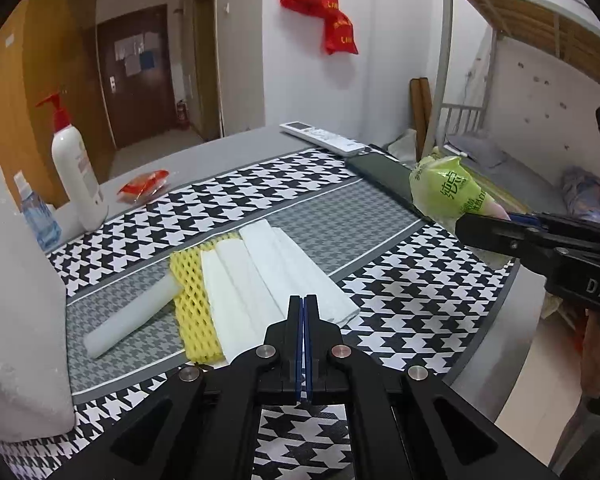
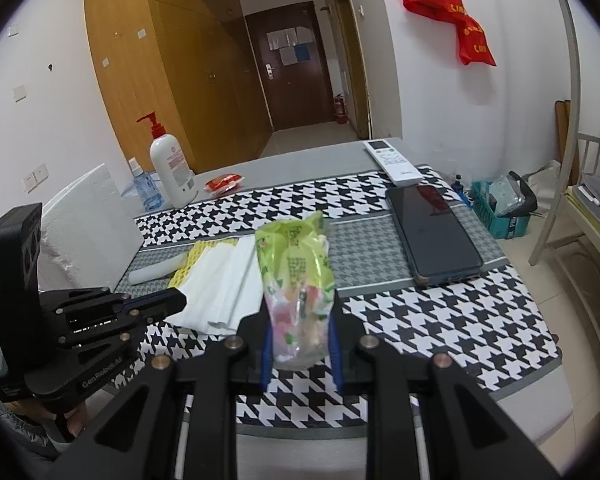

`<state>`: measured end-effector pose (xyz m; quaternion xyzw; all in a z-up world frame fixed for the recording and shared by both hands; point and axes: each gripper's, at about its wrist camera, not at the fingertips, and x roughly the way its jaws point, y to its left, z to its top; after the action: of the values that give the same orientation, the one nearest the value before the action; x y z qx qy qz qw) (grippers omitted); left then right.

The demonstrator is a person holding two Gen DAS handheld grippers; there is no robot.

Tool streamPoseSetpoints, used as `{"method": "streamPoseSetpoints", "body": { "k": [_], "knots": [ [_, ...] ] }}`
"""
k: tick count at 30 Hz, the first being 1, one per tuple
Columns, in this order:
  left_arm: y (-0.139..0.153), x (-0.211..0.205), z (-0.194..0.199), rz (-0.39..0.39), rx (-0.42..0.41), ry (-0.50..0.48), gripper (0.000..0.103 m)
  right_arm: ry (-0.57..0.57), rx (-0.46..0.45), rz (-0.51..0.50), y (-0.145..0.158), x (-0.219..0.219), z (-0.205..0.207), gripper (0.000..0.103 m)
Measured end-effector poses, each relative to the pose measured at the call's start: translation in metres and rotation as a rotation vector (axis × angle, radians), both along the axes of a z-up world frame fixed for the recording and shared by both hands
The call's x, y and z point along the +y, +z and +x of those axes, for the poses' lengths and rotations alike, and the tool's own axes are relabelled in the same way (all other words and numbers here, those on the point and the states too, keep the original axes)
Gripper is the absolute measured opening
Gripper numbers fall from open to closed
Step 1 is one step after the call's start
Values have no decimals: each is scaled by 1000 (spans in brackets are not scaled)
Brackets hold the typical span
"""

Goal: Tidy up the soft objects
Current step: 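Close the left gripper on the white paper towels and lift them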

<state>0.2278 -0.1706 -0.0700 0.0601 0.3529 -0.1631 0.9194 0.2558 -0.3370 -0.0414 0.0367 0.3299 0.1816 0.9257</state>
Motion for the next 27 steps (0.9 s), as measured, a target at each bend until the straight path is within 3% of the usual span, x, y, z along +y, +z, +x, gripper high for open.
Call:
{"method": "streamPoseSetpoints", "body": {
  "k": [4,6,8,10,21,27],
  "knots": [
    [-7,-7,4,10,22,-1,2,6,-4,-3,2,1,-4,26],
    [-9,-10,6,27,25,-2,9,3,-6,-2,2,-1,-5,26],
    [-11,-13,10,37,29,-4,33,-4,-7,1,3,-3,-6,26],
    [-12,-14,11,40,23,2,48,-8,-5,1,2,-5,-7,26],
    [-27,-31,22,97,62,-37,49,-26,14,19,-4,-15,-6,26],
    [-34,-29,34,111,103,-7,47,-29,15,18,-5,-15,-7,26]
  ]
}}
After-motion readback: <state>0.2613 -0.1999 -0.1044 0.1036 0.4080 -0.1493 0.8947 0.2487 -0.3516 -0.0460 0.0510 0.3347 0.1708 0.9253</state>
